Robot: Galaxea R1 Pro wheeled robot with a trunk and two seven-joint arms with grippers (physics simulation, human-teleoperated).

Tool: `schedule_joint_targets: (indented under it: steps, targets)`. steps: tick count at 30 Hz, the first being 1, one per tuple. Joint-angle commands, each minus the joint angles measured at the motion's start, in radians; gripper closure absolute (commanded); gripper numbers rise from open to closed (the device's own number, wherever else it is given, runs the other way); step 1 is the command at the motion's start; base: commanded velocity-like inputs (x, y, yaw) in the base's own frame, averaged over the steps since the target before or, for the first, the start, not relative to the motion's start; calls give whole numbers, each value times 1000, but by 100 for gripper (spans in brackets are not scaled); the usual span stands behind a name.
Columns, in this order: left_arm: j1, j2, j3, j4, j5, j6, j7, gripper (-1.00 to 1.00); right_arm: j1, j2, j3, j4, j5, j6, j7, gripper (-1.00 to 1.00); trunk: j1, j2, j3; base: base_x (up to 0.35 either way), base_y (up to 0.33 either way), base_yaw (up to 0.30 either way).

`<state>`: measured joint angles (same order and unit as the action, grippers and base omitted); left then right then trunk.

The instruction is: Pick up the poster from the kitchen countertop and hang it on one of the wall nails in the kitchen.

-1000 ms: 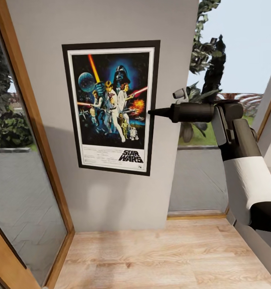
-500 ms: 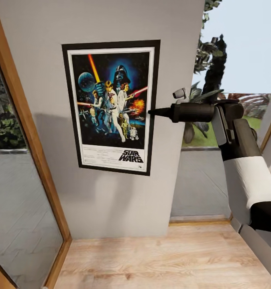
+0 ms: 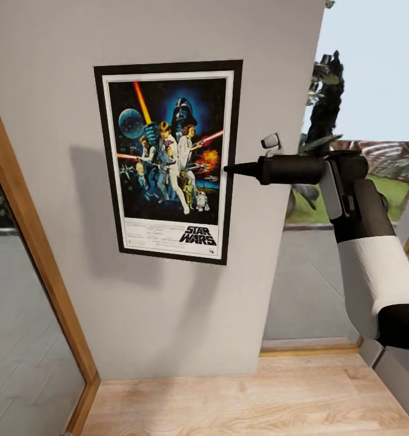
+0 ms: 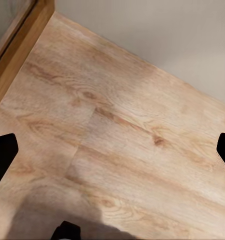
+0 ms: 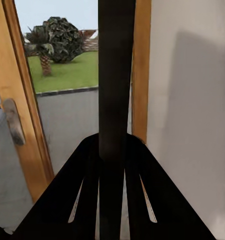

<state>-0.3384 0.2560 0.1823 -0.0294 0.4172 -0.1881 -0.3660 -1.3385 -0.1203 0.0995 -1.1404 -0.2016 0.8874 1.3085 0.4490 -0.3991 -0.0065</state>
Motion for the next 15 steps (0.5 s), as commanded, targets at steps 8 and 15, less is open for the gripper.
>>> schedule_joint_targets:
  steps: [8,15]
  targets:
    - [-1,0,8,1,-3,-2,-5,-100,-1,-1,2,1,-7,10,3,100,1,-1,-1,213,0,0]
    - [-1,0,8,1,-3,-2,-5,-100,-1,-1,2,1,-7,10,3,100,1,-1,-1,35,0,0]
